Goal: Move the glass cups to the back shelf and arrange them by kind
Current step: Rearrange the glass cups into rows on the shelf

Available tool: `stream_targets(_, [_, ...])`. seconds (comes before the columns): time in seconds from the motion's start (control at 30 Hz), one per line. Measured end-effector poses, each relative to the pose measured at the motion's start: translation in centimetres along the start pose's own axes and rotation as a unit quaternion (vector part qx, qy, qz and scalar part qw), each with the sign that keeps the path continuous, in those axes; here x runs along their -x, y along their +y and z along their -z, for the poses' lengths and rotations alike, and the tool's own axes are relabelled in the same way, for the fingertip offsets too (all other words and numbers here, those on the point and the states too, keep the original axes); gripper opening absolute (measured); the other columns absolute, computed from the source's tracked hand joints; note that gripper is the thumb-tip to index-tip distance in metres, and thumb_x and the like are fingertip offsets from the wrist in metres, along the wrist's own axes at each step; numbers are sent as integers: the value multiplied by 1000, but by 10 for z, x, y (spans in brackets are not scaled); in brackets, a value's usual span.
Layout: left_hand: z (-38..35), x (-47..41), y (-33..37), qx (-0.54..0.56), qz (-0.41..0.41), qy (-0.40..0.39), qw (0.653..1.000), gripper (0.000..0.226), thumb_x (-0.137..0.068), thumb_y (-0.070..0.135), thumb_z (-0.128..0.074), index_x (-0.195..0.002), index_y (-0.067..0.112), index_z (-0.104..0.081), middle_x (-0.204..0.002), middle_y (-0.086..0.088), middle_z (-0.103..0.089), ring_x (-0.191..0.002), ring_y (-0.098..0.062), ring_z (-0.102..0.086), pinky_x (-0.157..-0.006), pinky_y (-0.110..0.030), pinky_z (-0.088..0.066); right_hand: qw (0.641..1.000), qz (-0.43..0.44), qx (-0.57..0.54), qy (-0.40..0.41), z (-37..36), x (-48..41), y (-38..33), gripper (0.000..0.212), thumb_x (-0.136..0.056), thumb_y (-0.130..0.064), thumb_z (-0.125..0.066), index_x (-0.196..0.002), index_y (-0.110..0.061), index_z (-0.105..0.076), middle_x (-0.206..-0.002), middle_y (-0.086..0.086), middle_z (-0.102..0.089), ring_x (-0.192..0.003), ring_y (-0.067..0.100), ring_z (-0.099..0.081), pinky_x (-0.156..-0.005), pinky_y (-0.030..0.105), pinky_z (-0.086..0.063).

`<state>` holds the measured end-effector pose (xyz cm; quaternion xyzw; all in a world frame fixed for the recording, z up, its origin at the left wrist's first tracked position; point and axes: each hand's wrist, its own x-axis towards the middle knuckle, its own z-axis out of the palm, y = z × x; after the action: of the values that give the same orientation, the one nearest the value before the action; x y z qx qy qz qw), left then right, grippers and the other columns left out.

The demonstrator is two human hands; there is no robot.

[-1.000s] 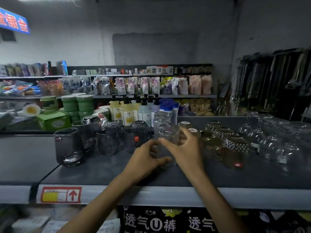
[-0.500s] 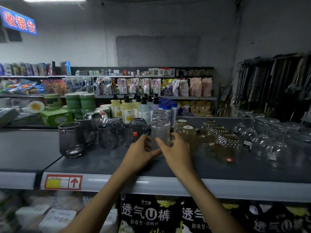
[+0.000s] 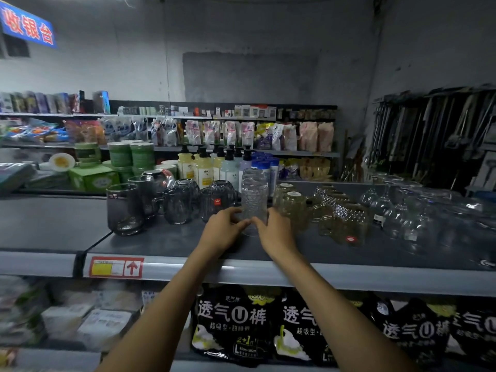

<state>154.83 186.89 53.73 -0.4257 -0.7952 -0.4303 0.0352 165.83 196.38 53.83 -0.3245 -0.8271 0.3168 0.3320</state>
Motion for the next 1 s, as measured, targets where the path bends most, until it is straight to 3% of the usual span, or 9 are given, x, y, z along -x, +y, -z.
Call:
stream_targets(0.1, [-2, -2, -3, 19, -1, 1, 1000, 52, -94, 43, -73, -139, 19, -61, -117, -7, -76, -104, -21, -73, -96, -41, -57, 1000, 17, 9, -3, -2, -2, 1, 49, -99, -35, -66, -140, -12, -51, -128, 15, -65, -119, 35, -62, -92, 41, -54])
stream_targets(0.17, [-3, -5, -7, 34, 0, -3, 999, 52, -94, 43, -72, -140, 22, -59, -117, -6, -76, -99, -19, -74, -96, -46, -58, 1000, 21, 6, -15, 0, -3, 2, 65, -100, -28, -66, -156, -15, -36, -143, 16, -56, -131, 36, -55, -103, 42, -49])
stream_targets(0.23, [-5, -7, -9, 38, 3, -4, 999, 52, -94, 44, -72, -140, 23, -59, -117, -6, -76, -99, -19, -74, -97, -46, -58, 1000, 16, 8, -25, 1, -4, 4, 71, -101, -22, -64, -161, -17, -26, -147, 17, -52, -134, 36, -51, -105, 42, -45])
stream_targets(0.47, [-8, -10, -11, 20, 4, 5, 1000, 54, -96, 49, -67, -142, 24, -58, -114, -7, -77, -102, -23, -74, -96, -46, -57, 1000, 22, -16, 8, -6, -9, 6, 69, -94, -18, -73, -152, -19, -36, -132, 16, -64, -119, 34, -63, -98, 47, -54])
stream_targets(0.7, [-9, -13, -10, -2, 8, 8, 1000, 57, -97, 52, -64, -144, 21, -58, -126, -9, -73, -116, -28, -69, -100, -46, -54, 999, 29, -27, 12, -6, -12, 9, 67, -95, -16, -72, -152, -15, -35, -135, 18, -61, -122, 35, -61, -100, 45, -52])
stream_targets(1.0, [-10, -13, -10, -18, 17, 8, 1000, 55, -98, 53, -62, -144, 22, -59, -125, -9, -73, -117, -29, -68, -101, -47, -54, 999, 31, -22, 11, -7, -13, 9, 64, -96, -18, -71, -151, -16, -38, -133, 15, -62, -118, 32, -62, -98, 45, -53])
